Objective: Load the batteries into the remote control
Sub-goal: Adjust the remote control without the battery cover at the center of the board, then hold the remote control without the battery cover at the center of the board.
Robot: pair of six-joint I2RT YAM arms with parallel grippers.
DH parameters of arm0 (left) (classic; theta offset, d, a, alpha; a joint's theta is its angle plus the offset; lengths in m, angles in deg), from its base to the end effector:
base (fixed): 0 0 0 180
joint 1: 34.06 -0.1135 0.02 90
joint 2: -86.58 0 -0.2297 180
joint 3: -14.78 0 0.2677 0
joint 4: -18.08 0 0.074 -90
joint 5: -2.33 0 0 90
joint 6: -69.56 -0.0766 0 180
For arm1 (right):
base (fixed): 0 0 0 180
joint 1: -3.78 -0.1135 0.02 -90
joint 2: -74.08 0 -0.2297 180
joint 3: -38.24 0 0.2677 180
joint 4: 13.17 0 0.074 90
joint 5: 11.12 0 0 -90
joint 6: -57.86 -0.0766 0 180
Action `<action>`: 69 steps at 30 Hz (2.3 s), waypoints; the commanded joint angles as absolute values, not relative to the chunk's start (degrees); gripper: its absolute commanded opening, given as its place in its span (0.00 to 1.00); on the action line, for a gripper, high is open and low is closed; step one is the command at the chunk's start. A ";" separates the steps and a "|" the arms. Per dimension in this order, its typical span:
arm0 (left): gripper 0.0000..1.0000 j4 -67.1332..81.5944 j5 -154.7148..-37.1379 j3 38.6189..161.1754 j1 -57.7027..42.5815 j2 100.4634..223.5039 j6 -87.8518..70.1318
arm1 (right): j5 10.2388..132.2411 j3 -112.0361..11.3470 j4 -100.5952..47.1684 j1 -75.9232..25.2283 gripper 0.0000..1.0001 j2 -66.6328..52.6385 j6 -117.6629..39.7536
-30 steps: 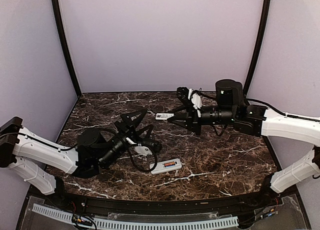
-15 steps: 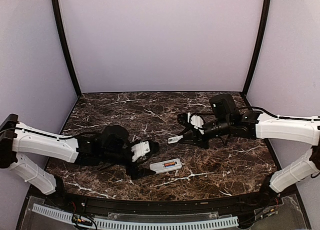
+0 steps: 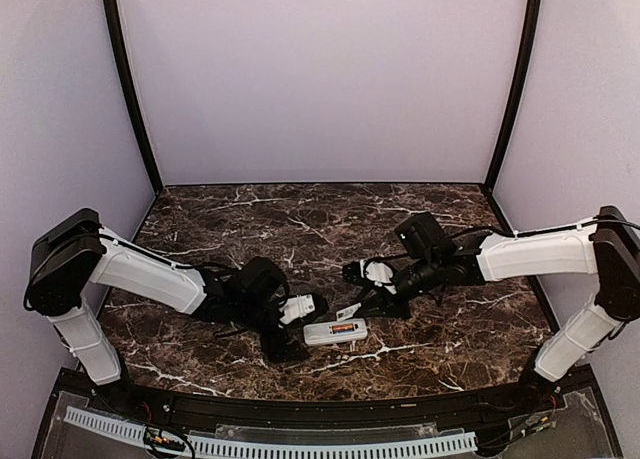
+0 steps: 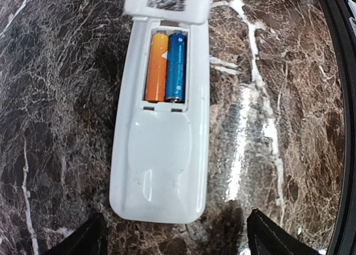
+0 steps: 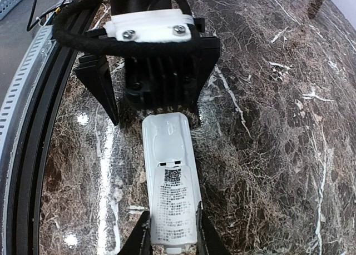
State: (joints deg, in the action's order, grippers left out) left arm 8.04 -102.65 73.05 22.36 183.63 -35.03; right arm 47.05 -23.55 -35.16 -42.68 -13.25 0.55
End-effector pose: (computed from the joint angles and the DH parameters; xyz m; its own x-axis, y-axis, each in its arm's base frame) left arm 0.1795 -0.3061 0.0624 -0.1764 0.7057 -0.6862 0.9748 0.2219 -0.0224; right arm 0.2082 0.2777 0.1249 0.0375 -0.6267 -0.7784 -0.9992 -0.0135 -0.0373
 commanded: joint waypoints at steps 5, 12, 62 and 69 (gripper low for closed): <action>0.86 8.58 -108.01 75.85 21.34 188.22 -41.98 | 45.79 -21.90 -31.88 -42.45 0.09 -8.62 -1.77; 0.69 6.13 -108.68 80.42 19.69 193.50 -45.19 | 47.85 -21.51 -33.07 -42.24 0.09 -5.17 0.01; 0.90 -11.00 -109.97 83.33 14.78 175.87 -44.62 | 57.85 -12.00 -0.06 -50.77 0.08 -18.91 -22.29; 0.62 13.09 -94.70 67.76 14.79 164.45 0.74 | 60.75 -11.29 4.10 -52.85 0.08 -20.28 -22.35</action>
